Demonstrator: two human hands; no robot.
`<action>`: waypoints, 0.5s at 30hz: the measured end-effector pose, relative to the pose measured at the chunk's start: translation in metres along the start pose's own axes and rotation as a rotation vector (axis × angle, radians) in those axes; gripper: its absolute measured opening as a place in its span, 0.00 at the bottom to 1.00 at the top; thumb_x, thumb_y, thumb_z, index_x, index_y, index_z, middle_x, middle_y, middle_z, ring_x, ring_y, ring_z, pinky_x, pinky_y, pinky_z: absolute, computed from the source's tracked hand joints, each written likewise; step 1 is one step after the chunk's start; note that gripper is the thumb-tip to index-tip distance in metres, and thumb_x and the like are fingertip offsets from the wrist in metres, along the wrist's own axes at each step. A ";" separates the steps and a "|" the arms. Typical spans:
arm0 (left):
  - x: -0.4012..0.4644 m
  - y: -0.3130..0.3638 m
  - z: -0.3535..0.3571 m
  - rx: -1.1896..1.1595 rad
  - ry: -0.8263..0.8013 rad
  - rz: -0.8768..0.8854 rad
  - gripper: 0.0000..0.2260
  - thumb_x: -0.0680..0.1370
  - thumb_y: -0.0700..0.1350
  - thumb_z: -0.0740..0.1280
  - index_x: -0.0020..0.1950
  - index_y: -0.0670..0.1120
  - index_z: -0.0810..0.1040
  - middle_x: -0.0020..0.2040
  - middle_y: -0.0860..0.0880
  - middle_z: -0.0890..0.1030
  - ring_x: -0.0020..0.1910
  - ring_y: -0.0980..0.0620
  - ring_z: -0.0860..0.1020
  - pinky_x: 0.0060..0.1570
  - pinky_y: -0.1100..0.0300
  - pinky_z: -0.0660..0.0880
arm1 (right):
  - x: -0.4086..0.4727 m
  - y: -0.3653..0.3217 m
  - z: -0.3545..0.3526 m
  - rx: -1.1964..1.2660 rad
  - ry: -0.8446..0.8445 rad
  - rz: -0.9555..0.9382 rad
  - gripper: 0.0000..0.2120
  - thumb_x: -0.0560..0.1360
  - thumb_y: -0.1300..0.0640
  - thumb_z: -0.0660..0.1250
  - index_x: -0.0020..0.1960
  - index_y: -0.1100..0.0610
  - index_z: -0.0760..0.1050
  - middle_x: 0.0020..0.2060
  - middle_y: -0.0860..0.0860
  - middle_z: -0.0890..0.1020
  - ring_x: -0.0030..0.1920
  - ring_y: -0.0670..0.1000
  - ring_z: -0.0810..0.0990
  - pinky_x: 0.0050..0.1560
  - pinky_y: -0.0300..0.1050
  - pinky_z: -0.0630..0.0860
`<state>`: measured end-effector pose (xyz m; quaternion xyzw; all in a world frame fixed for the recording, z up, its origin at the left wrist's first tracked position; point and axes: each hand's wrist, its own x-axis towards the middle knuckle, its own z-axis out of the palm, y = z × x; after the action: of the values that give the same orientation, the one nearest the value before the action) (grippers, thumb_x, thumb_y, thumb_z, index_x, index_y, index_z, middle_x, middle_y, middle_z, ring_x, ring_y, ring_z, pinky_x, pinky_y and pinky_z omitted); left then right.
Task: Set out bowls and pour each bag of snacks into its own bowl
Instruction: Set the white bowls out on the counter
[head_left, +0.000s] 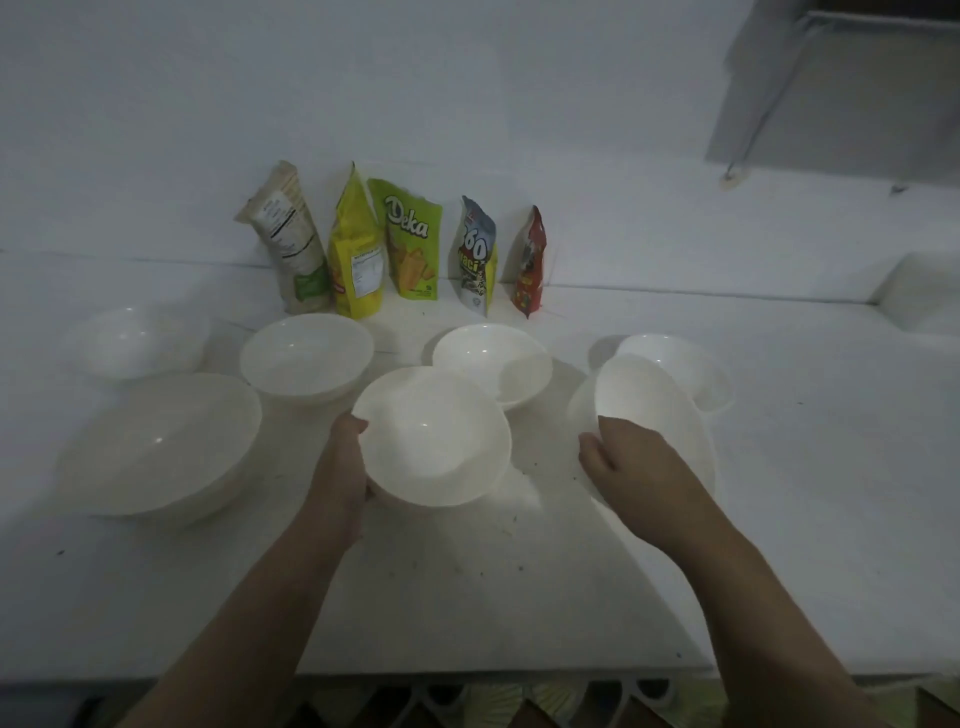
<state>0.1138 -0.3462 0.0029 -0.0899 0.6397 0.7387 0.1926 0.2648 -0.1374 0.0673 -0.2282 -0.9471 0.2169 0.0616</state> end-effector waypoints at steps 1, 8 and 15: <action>0.001 -0.002 0.000 0.011 0.046 0.014 0.09 0.81 0.48 0.56 0.57 0.51 0.74 0.52 0.47 0.79 0.53 0.45 0.76 0.58 0.50 0.72 | 0.002 0.007 0.005 -0.048 -0.023 0.000 0.15 0.82 0.53 0.55 0.41 0.61 0.67 0.35 0.53 0.73 0.36 0.54 0.71 0.38 0.50 0.68; 0.008 -0.018 -0.010 0.119 0.185 0.115 0.10 0.82 0.47 0.57 0.61 0.52 0.73 0.63 0.45 0.76 0.63 0.43 0.74 0.67 0.41 0.69 | -0.002 0.025 0.024 -0.215 -0.152 -0.124 0.14 0.83 0.51 0.53 0.48 0.56 0.74 0.43 0.50 0.79 0.43 0.52 0.78 0.44 0.47 0.75; 0.006 -0.016 -0.005 0.204 0.255 0.188 0.14 0.82 0.44 0.56 0.66 0.45 0.74 0.56 0.45 0.75 0.55 0.46 0.73 0.54 0.50 0.71 | -0.003 0.032 0.027 -0.175 -0.099 -0.127 0.13 0.81 0.49 0.58 0.45 0.55 0.76 0.39 0.48 0.81 0.40 0.51 0.79 0.35 0.43 0.72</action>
<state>0.1142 -0.3484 -0.0146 -0.1028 0.7361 0.6673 0.0483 0.2749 -0.1233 0.0286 -0.1613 -0.9769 0.1400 0.0084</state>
